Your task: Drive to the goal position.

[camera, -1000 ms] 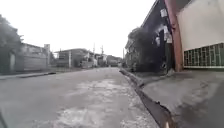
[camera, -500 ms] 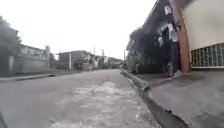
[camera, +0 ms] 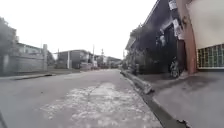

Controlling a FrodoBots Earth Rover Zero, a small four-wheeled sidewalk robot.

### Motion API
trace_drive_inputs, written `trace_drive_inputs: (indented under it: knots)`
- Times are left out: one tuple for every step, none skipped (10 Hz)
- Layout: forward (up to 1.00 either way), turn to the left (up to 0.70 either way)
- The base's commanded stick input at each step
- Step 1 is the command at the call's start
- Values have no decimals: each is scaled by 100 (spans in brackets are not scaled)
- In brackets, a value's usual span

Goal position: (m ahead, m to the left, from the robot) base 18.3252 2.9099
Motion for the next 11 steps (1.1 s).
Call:
trace_drive_inputs:
  knots:
    - [70, 0]
    - [70, 0]
    - [70, 0]
    - [70, 0]
    - [70, 0]
    - [70, 0]
    - [70, 0]
    - [70, 0]
    - [70, 0]
    - [70, 0]
    - [70, 0]
